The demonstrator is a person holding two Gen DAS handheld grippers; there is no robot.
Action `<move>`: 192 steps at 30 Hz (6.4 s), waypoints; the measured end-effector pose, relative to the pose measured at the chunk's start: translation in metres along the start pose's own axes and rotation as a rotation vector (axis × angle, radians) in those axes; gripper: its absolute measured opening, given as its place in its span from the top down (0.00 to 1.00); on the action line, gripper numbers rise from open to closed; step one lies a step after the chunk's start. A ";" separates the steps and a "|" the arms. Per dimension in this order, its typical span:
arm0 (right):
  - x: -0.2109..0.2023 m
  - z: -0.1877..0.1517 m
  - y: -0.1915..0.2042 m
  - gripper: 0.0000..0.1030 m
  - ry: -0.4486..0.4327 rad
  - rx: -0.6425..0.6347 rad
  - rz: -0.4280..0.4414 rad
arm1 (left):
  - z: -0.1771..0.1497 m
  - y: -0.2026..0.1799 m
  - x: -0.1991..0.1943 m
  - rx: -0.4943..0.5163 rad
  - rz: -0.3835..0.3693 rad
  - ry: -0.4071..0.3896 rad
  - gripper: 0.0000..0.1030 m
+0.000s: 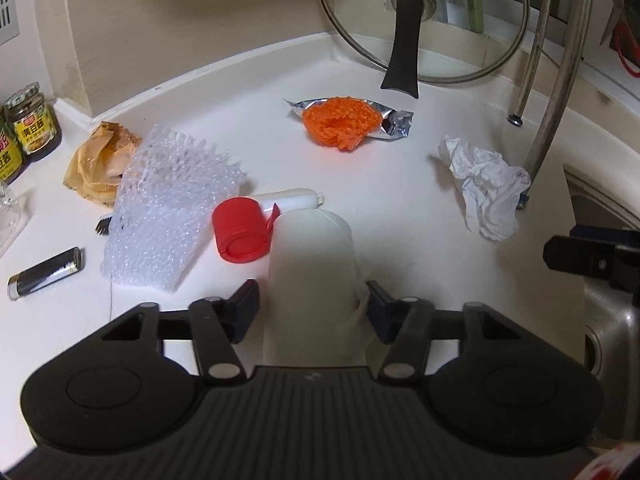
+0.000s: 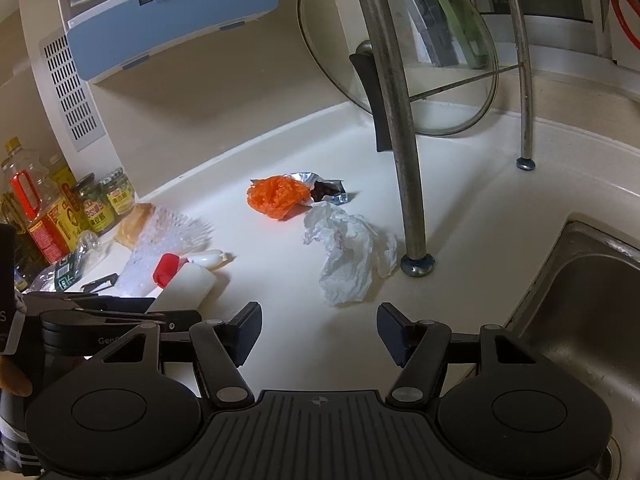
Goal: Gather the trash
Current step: 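Grasp the white paper cup with the left tool while the right tool grasps the white tissue, then lift the cup and tissue and carry both over the wastebasket, then open both tools to drop the cup and tissue into the wastebasket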
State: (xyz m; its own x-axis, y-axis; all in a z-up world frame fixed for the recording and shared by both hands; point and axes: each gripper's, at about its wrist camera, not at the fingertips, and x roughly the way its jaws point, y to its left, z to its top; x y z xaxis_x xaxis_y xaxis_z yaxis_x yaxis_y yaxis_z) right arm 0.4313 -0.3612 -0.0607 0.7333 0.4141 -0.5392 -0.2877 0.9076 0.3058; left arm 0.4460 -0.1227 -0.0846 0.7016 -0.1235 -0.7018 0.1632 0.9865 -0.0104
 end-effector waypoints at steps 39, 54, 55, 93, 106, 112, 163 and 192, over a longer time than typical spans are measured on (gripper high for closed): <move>0.066 0.020 -0.005 0.78 -0.061 -0.060 -0.113 | 0.011 0.052 -0.061 -0.100 0.091 -0.130 0.57; 0.015 0.021 0.029 0.82 -0.132 -0.074 -0.031 | -0.010 0.068 -0.101 -0.129 0.091 -0.164 0.57; 0.012 0.021 0.032 0.82 -0.135 -0.073 -0.026 | -0.011 0.070 -0.104 -0.131 0.091 -0.167 0.57; -0.122 -0.102 0.186 0.82 -0.003 0.001 0.227 | -0.147 0.113 -0.251 -0.186 0.011 -0.179 0.57; -0.102 -0.177 0.202 0.82 0.192 0.025 0.167 | -0.218 0.110 -0.228 -0.218 -0.050 -0.032 0.57; -0.082 -0.212 0.200 0.82 0.262 0.028 0.139 | -0.251 0.114 -0.202 -0.246 -0.047 0.045 0.57; 0.027 -0.294 0.175 0.82 0.418 0.074 0.065 | -0.322 0.126 -0.075 -0.307 0.003 0.206 0.51; 0.005 -0.295 0.179 0.46 0.498 0.059 0.062 | -0.328 0.125 -0.127 -0.316 0.009 0.239 0.51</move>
State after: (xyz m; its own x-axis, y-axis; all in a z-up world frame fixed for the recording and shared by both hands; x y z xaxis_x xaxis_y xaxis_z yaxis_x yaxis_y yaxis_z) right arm 0.2010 -0.1760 -0.2402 0.3294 0.4627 -0.8230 -0.2752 0.8809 0.3851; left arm 0.1503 0.0515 -0.2303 0.5144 -0.1227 -0.8487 -0.0901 0.9765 -0.1958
